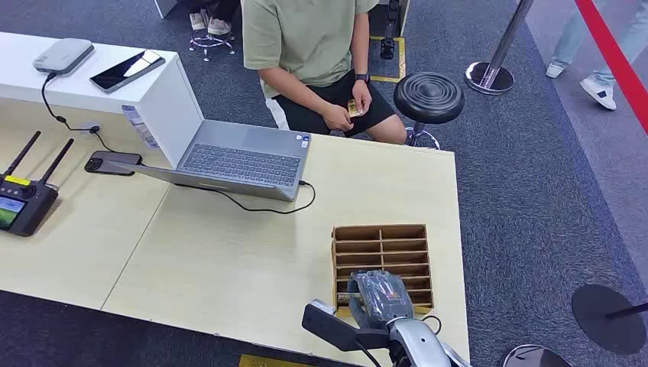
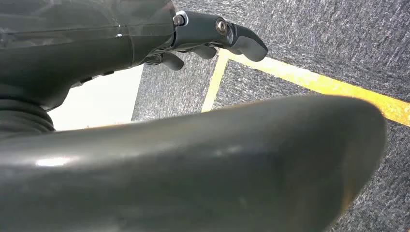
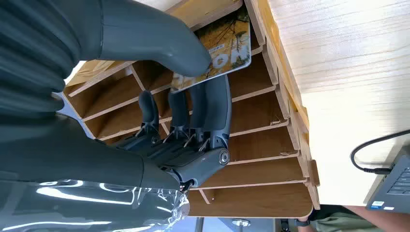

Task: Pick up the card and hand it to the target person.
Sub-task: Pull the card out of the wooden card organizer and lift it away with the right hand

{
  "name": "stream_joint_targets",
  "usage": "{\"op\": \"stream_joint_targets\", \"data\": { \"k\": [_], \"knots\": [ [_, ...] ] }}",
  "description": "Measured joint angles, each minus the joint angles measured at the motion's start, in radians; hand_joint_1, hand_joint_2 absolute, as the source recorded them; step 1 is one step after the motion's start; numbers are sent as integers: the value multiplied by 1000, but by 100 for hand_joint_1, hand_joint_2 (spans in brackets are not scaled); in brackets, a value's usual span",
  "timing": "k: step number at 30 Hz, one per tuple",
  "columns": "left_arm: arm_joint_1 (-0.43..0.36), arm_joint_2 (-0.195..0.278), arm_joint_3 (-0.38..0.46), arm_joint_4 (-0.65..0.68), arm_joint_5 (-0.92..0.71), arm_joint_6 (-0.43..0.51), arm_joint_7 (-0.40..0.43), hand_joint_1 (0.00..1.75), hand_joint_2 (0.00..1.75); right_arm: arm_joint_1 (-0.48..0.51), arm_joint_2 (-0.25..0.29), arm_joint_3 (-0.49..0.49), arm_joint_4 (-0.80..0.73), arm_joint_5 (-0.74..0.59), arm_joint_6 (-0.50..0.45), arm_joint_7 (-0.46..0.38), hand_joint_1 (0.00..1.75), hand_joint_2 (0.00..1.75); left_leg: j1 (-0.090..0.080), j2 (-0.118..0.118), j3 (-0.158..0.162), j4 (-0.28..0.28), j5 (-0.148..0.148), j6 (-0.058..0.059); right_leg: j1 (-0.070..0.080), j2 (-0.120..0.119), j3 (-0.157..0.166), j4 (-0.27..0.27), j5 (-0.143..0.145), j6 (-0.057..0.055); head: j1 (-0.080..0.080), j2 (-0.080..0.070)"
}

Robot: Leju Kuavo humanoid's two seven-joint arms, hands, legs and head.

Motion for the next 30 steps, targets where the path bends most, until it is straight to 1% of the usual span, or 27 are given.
{"op": "stream_joint_targets", "data": {
  "k": [30],
  "knots": [
    [0, 0, 2, 0, -3, -5, 0, 0, 175, -16, 1, -2, -5, 0, -13, -5, 159, 175, 0, 0, 0, 0, 0, 0, 0, 0, 0, 0, 0, 0, 0, 0]
  ]
}}
